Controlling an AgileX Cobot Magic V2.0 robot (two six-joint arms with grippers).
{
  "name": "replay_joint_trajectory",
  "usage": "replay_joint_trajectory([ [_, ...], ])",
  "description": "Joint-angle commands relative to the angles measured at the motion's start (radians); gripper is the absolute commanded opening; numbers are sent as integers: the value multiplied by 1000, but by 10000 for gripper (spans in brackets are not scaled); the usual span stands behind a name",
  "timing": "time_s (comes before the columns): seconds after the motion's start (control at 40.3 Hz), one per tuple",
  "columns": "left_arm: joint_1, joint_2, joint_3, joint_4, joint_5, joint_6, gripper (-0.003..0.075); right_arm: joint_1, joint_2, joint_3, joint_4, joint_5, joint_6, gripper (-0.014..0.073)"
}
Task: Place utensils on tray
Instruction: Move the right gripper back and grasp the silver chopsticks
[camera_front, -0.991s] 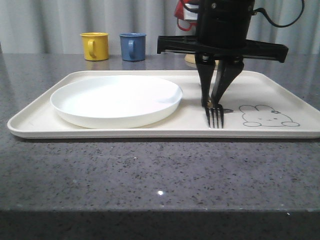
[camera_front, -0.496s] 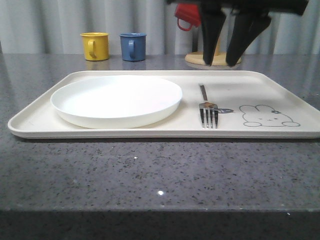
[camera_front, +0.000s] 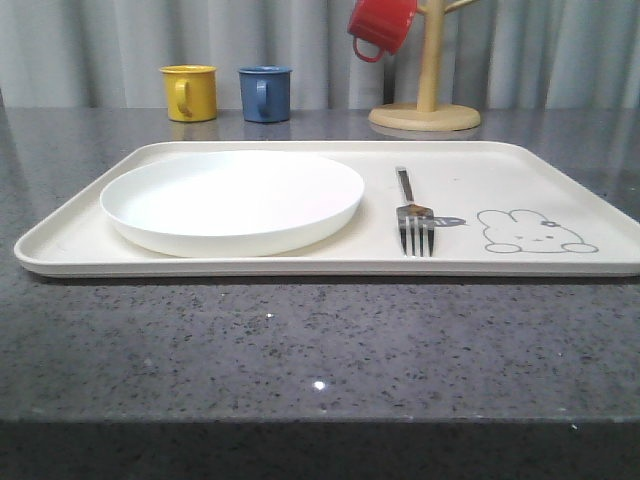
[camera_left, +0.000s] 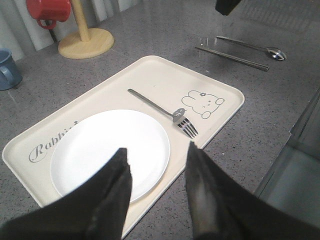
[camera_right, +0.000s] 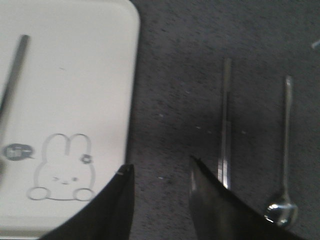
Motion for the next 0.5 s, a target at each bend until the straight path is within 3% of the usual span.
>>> replay_joint_trajectory([
  [0.0,-8,-1,-24,-9,-85,-5,260,-87,-33,47,12,76,-94,300],
  [0.248,-8,-1,-24,-9,-85,-5,260,-303,-8,196,141,17,-295,300],
  [0.471,-8,-1,-24,-9,-85,-5,260,-319,65,229,153,-57,-330,300],
])
